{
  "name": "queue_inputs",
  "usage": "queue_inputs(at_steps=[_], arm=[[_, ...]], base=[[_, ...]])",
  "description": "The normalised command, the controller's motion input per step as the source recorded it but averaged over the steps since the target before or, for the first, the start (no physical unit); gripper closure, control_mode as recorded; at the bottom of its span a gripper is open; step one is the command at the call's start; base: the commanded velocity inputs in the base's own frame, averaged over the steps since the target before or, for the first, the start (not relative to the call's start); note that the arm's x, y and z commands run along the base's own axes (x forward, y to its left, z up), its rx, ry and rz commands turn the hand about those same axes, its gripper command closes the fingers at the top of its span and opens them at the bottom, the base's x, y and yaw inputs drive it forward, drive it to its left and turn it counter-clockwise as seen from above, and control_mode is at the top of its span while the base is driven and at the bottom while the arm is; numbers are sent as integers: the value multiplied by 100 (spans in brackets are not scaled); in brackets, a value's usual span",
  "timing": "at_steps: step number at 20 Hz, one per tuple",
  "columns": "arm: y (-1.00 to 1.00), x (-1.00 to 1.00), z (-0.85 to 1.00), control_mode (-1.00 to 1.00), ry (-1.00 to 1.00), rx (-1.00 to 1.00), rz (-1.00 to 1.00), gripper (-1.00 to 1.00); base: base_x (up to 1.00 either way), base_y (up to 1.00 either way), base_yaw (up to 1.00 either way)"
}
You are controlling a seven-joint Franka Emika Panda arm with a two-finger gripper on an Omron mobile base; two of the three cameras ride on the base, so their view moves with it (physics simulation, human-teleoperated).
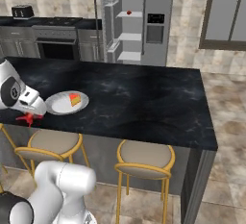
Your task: Take the cheese, fish, and bell pepper from the fridge and place them on the plate on the dining counter to create an appetizer plate.
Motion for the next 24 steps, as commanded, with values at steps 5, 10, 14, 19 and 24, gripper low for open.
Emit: queue_inputs(at_steps=[5, 10, 14, 19, 24], arm=[[55, 90, 0, -100, 0, -9, 3, 100], [38, 98, -1, -100, 0, -7, 1, 100], [19, 86, -21, -100, 0, -5, 0, 100], [13, 61, -51, -100, 0, -6, 0, 100], [13, 44, -52, -100, 0, -6, 0, 100]], base=[[0, 0, 0], [0, 0, 0], [0, 0, 0], [0, 0, 0], [0, 0, 0]])
